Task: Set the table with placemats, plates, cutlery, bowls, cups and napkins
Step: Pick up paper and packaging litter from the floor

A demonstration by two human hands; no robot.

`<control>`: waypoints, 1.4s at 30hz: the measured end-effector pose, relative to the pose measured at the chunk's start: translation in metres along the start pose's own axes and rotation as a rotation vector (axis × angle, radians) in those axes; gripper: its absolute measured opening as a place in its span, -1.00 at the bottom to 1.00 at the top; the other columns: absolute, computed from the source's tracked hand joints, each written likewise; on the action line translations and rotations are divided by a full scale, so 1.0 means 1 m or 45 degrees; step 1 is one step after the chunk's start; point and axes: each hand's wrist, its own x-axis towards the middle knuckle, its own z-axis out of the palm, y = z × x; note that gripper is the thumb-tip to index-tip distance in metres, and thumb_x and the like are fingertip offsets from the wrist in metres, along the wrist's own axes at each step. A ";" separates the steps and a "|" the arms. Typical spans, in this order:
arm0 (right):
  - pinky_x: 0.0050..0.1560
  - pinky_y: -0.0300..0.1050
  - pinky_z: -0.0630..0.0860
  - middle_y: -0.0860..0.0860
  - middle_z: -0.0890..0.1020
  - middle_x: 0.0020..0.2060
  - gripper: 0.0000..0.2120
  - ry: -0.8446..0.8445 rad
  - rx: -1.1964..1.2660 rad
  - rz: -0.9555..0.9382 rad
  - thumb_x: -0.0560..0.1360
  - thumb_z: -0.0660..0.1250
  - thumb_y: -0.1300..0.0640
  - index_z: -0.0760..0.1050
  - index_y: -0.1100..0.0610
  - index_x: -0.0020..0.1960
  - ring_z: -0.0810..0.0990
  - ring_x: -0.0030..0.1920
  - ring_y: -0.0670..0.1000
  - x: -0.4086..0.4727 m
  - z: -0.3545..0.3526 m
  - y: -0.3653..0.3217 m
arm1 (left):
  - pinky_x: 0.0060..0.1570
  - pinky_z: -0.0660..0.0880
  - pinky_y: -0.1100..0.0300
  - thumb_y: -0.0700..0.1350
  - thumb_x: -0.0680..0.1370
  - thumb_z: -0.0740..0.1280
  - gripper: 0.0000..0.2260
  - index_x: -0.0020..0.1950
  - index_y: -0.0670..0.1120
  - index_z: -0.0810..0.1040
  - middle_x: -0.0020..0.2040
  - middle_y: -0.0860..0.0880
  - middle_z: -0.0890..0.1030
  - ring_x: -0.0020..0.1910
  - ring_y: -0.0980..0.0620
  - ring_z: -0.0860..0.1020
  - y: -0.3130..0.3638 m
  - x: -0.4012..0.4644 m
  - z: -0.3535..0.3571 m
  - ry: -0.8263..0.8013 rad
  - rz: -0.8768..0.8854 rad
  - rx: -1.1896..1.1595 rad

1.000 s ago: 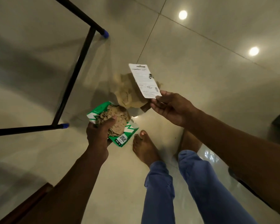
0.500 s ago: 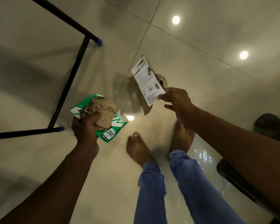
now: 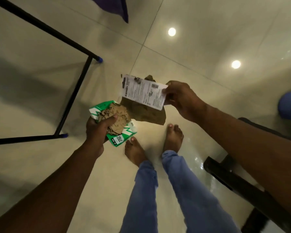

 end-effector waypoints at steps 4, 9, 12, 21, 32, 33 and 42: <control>-0.12 0.01 0.52 0.39 0.61 0.18 -0.68 0.129 0.248 0.086 0.55 0.14 0.23 0.47 0.40 0.18 0.65 0.02 0.24 -0.044 -0.018 -0.039 | -0.01 0.67 -0.11 -0.18 0.46 0.58 -0.53 0.34 -0.05 0.58 0.14 -0.11 0.72 0.03 -0.14 0.73 0.020 -0.035 0.008 -0.056 -0.033 0.023; 0.08 0.10 0.45 0.35 0.61 0.24 -0.54 0.335 0.504 0.106 0.57 0.14 0.17 0.46 0.35 0.39 0.63 0.10 0.27 -0.107 -0.029 -0.073 | 0.20 0.59 -0.25 -0.10 0.46 0.56 -0.48 0.39 -0.08 0.55 0.20 -0.17 0.70 0.17 -0.21 0.68 0.049 -0.099 0.014 -0.262 -0.076 -0.018; 0.12 0.10 0.50 0.31 0.64 0.23 -0.57 0.389 0.714 0.105 0.59 0.18 0.20 0.45 0.32 0.41 0.63 0.22 0.29 -0.149 -0.034 -0.084 | 0.13 0.63 -0.17 -0.03 0.44 0.52 -0.45 0.42 -0.06 0.53 0.23 -0.15 0.69 0.17 -0.17 0.69 0.078 -0.136 0.028 -0.403 -0.029 -0.088; 0.14 0.22 0.64 0.10 0.66 0.21 -0.37 0.382 0.604 -0.021 0.42 0.55 0.30 0.42 -0.04 0.38 0.67 0.16 0.22 -0.279 -0.046 -0.139 | 0.14 0.62 -0.11 0.07 0.67 0.30 -0.55 0.51 -0.09 0.45 0.39 -0.19 0.58 0.30 -0.20 0.60 0.176 -0.260 0.073 -0.729 -0.015 -0.098; 0.15 0.18 0.65 0.06 0.66 0.23 -0.43 0.355 0.416 -0.207 0.32 0.66 -0.07 0.56 -0.25 0.27 0.68 0.16 0.15 -0.386 -0.073 -0.218 | 0.33 0.50 -0.22 0.10 0.63 0.22 -0.61 0.25 -0.12 0.65 0.26 -0.23 0.66 0.24 -0.26 0.63 0.273 -0.379 0.125 -0.955 0.008 0.131; 0.14 0.16 0.65 0.09 0.66 0.23 -0.45 0.343 0.491 -0.223 0.32 0.66 -0.06 0.59 -0.21 0.27 0.70 0.12 0.15 -0.389 -0.079 -0.219 | 0.33 0.49 -0.25 0.09 0.62 0.22 -0.61 0.25 -0.12 0.65 0.26 -0.24 0.66 0.24 -0.28 0.62 0.278 -0.382 0.131 -0.976 0.004 0.152; 0.10 0.12 0.66 0.14 0.66 0.24 -0.41 0.221 0.921 -0.332 0.42 0.58 0.24 0.54 -0.09 0.37 0.68 0.13 0.20 -0.397 -0.143 -0.234 | 0.33 0.47 -0.33 0.17 0.51 0.39 -0.45 0.41 -0.10 0.58 0.42 -0.25 0.54 0.43 -0.35 0.47 0.310 -0.428 0.225 -1.066 -0.037 0.286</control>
